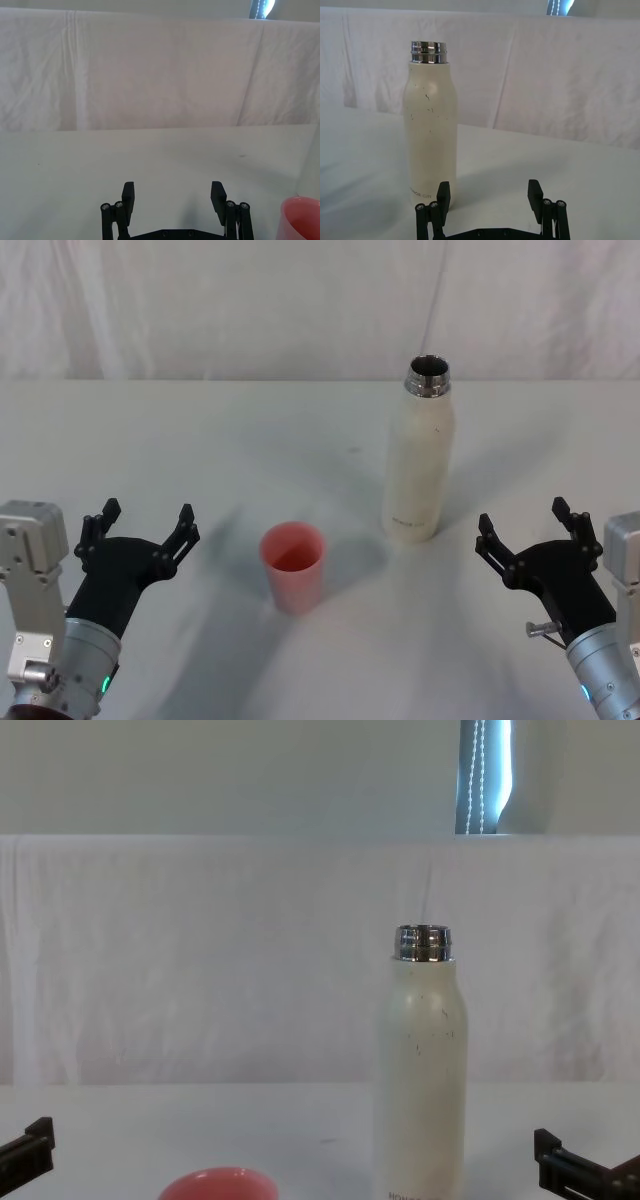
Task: Grasp the thermos with one hand and pour water into the cup lid.
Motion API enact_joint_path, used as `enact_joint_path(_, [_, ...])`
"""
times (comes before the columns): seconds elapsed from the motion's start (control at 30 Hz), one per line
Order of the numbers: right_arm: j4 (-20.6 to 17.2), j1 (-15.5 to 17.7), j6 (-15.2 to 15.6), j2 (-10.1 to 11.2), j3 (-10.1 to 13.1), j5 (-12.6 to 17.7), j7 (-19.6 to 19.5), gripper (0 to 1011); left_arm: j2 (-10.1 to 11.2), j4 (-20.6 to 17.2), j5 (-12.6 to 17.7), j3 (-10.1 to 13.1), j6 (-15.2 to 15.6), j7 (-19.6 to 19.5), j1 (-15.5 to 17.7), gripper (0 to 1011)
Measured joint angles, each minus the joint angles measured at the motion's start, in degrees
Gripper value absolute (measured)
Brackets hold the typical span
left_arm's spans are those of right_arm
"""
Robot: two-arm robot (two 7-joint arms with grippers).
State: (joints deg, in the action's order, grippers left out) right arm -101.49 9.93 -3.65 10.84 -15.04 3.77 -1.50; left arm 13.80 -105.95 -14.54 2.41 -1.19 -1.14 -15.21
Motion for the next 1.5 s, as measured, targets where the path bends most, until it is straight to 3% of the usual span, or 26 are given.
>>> enact_joint_path(0.53, [0.3, -0.6, 0.7, -0.8, 0.4, 0.0, 1.7, 1001, 0.0, 0.0, 0.0, 0.0, 0.0, 0.0, 0.0, 1001])
enact_joint_path(0.93, [2.6, -4.5, 2.5, -3.0, 0.3, -0.4, 6.6, 1001, 0.0, 0.0, 0.0, 0.0, 0.0, 0.0, 0.0, 1001])
enact_joint_path(1.5, [7.1, -9.3, 3.3, -5.5, 0.2, -0.1, 9.8, 1001, 0.0, 0.0, 0.0, 0.0, 0.0, 0.0, 0.0, 1001])
